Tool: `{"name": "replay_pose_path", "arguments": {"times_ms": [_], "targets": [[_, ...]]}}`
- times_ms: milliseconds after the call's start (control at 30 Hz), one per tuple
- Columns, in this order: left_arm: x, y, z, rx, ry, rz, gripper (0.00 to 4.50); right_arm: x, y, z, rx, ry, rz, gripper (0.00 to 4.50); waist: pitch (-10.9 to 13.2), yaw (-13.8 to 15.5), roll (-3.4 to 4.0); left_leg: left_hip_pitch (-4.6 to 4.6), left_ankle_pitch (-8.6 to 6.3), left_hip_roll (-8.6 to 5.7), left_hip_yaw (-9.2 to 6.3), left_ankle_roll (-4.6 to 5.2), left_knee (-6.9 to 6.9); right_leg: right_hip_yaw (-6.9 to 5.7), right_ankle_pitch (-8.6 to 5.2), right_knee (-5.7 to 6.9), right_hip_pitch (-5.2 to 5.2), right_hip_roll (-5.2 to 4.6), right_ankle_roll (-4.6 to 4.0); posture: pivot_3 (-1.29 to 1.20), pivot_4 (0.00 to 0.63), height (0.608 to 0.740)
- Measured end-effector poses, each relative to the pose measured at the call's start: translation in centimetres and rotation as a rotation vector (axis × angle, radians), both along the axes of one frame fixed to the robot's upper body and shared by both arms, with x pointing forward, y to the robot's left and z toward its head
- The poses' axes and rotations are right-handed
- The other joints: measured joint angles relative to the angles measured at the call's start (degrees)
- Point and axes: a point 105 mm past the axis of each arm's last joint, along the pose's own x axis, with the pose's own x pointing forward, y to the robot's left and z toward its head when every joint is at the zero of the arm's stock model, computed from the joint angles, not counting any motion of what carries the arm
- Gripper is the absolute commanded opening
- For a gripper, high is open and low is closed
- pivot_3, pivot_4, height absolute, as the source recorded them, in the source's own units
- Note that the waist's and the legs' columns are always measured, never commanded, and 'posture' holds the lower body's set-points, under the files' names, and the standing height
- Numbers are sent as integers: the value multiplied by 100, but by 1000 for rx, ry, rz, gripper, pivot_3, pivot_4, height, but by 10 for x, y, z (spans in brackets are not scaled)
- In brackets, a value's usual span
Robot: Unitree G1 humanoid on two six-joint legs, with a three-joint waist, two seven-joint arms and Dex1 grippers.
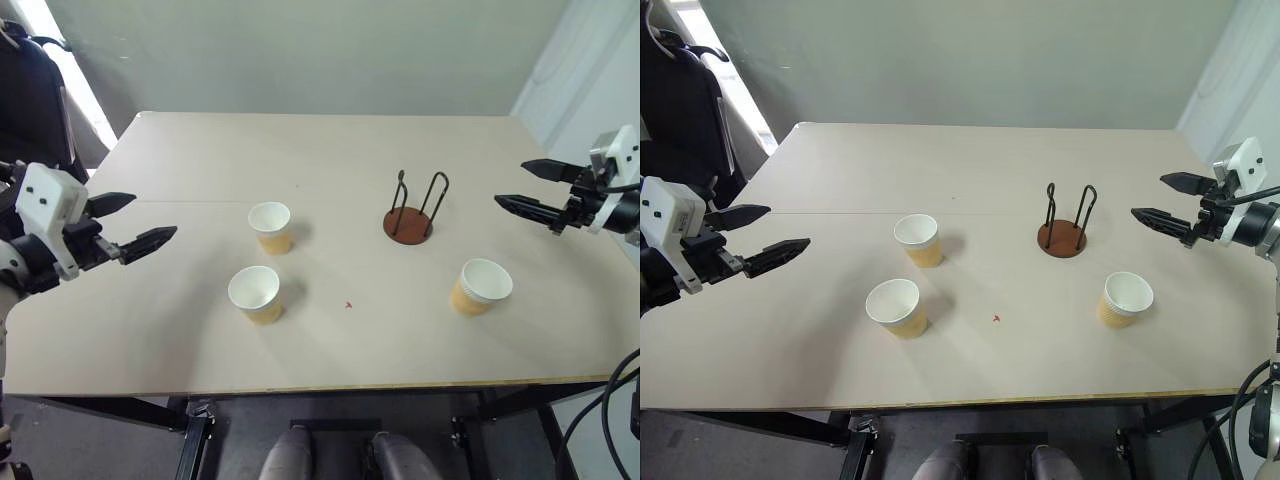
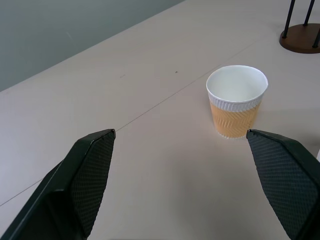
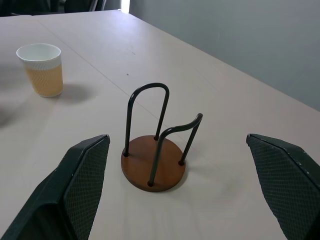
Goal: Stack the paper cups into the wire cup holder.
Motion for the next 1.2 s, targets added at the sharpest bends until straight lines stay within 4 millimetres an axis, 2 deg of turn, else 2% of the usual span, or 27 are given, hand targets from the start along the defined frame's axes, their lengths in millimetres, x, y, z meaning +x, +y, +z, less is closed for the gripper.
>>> {"name": "replay_pose_path", "arguments": {"times_ms": [500, 633, 700, 800, 867, 933, 1033, 1133, 1200], "targets": [[1, -5, 3, -36, 12, -30, 4500, -1, 2, 1, 24, 30, 16, 4438, 0, 0, 0, 0, 0, 0, 0, 0, 0, 0, 0, 0, 0, 0, 0, 0, 150, 740], [-1, -6, 6, -24, 32, -50, 4500, -4, 10, 15, 112, 2, 65, 4438, 0, -3, 1, -1, 0, 0, 3, 0, -1, 2, 0, 0, -3, 0, 0, 0, 150, 740], [-3, -11, 9, -18, 42, -82, 4500, -5, 24, 41, 208, -61, 116, 4438, 2, -10, 4, 0, 1, 0, 5, -1, -2, 4, 0, 2, -7, 0, 0, 0, 150, 740], [-8, -23, 15, 18, 51, -140, 4500, -4, 43, 62, 141, -124, 106, 4438, 0, -18, 0, 3, -1, 3, 3, 1, -2, 1, 0, 1, -5, 2, -1, 0, 150, 740], [-11, -33, 16, 28, 59, -181, 4500, 2, 54, 57, 97, -102, 83, 4438, 0, -22, 0, 3, -2, 3, 4, 3, -1, 3, 0, 0, -4, 1, -1, 0, 150, 740], [-13, -40, 15, 26, 68, -208, 4500, 9, 63, 52, 132, -67, 72, 4438, 0, -25, 0, 0, -2, 3, 5, 3, 2, 3, 0, 1, -7, 2, -2, 0, 150, 740], [-13, -41, 10, 34, 89, -207, 4500, 25, 85, 44, 150, -25, 21, 4438, 1, -31, 3, 6, -2, 4, 4, 2, -3, 4, 0, 7, -12, 2, -3, 0, 150, 740], [-13, -42, 1, 32, 114, -207, 4500, 46, 117, 21, 129, 72, -74, 4438, 1, -71, 3, 2, -1, 7, 3, 2, -7, 2, 1, 15, -27, 4, -9, 0, 150, 740], [-13, -42, 1, 34, 115, -208, 4500, 54, 126, 12, 136, 119, -135, 4438, 1, -65, 4, -22, -1, 7, 3, 1, -6, 1, 2, 16, -54, 4, -9, 0, 150, 740]]}}
